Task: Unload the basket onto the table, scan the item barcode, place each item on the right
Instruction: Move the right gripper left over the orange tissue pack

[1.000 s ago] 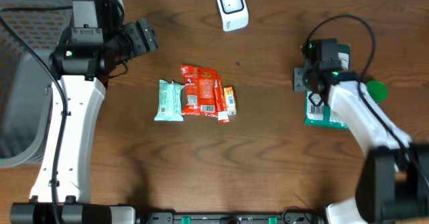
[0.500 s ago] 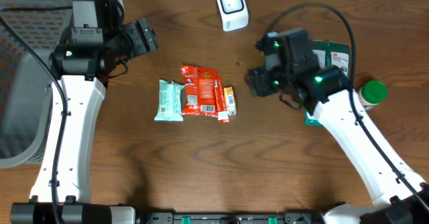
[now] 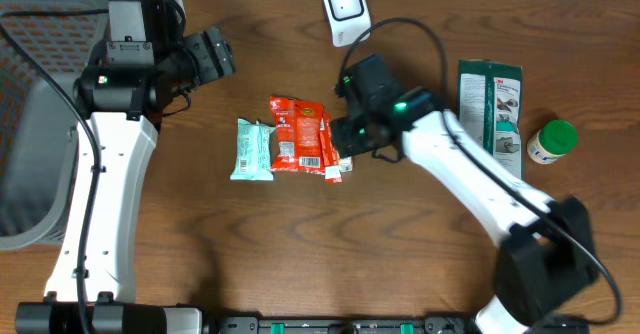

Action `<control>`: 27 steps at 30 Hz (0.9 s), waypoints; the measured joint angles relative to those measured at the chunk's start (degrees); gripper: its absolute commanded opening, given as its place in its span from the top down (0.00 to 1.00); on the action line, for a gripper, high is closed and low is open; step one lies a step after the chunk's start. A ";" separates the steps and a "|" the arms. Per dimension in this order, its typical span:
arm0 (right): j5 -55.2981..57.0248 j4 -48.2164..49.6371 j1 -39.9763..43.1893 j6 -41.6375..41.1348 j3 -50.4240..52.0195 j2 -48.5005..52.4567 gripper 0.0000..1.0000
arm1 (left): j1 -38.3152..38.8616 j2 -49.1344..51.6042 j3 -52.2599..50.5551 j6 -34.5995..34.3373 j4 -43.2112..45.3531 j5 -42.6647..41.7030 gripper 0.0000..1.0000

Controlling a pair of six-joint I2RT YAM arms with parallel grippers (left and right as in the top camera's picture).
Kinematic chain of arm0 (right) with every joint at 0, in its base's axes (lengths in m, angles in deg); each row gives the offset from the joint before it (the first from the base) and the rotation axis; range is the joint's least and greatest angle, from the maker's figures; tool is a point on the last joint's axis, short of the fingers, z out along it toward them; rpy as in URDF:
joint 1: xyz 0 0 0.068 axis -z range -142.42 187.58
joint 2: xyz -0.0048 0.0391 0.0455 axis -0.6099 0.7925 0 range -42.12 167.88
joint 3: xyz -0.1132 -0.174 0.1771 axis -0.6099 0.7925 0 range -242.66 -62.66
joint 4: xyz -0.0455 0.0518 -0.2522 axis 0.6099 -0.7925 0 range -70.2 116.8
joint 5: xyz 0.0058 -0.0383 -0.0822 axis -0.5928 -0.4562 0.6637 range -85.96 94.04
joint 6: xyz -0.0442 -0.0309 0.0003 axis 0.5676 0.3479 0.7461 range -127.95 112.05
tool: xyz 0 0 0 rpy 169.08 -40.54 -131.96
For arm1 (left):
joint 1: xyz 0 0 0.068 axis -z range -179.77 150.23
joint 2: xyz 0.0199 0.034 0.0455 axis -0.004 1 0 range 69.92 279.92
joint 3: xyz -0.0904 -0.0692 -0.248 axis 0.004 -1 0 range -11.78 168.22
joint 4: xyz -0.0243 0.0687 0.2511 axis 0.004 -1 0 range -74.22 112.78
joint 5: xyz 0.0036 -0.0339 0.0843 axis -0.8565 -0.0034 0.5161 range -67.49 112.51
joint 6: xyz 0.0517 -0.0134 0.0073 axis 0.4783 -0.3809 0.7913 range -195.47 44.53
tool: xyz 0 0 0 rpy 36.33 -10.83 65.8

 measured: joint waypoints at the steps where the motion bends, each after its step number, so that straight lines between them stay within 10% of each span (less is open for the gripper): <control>1: 0.66 0.37 -0.50 -0.02 0.00 1.20 0.44 | 0.00 0.00 0.00 0.00 0.00 0.00 0.12; 21: 6.16 3.67 -2.16 -0.20 0.00 10.64 0.53 | 0.00 0.00 0.00 0.00 0.00 0.00 0.12; 27: 7.19 4.35 -2.16 -0.55 0.02 10.99 0.69 | 0.00 0.00 0.00 0.00 0.00 0.00 0.12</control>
